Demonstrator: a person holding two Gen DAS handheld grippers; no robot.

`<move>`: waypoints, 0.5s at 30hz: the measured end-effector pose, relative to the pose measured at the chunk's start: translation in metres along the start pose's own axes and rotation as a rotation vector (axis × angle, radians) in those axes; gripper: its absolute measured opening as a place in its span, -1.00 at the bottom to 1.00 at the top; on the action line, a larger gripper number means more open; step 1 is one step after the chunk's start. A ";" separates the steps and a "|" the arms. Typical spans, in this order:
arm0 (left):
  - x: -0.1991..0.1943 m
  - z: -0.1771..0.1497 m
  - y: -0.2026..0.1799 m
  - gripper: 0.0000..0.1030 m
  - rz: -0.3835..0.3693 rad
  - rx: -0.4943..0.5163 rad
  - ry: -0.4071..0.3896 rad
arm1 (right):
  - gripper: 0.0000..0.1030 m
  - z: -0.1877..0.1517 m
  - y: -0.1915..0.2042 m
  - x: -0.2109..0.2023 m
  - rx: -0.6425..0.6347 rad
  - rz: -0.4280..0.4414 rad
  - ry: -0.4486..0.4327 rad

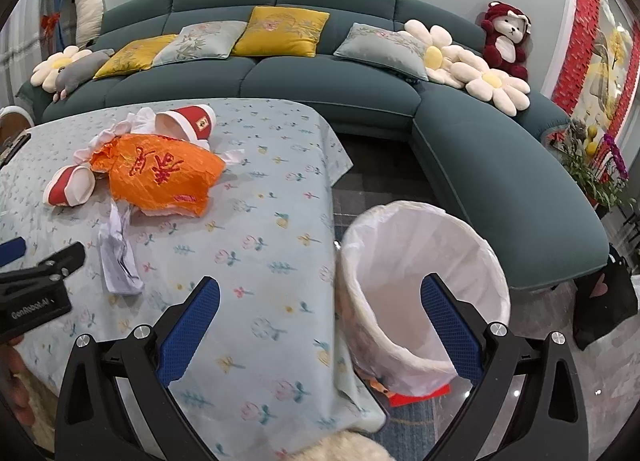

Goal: Collect trash
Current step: 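Grasp the white paper with the left tool while the right tool grasps the orange bag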

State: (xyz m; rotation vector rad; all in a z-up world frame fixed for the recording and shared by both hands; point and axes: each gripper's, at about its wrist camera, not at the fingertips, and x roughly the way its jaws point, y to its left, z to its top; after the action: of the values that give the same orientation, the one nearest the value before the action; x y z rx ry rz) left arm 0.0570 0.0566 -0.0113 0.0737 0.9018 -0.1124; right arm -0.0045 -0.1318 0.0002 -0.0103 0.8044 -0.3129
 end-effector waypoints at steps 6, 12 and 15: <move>0.022 0.013 -0.017 0.86 -0.072 -0.002 0.030 | 0.87 0.011 0.009 0.011 0.004 -0.019 -0.008; 0.055 0.019 -0.017 0.36 -0.096 -0.009 0.088 | 0.87 0.026 0.011 0.024 0.043 0.018 0.002; 0.064 0.019 -0.005 -0.02 -0.125 -0.026 0.115 | 0.87 0.033 0.023 0.038 0.043 0.058 0.019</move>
State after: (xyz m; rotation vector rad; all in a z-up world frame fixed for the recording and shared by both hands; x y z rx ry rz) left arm 0.1102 0.0449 -0.0498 -0.0002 1.0222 -0.2145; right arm 0.0500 -0.1244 -0.0061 0.0561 0.8151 -0.2759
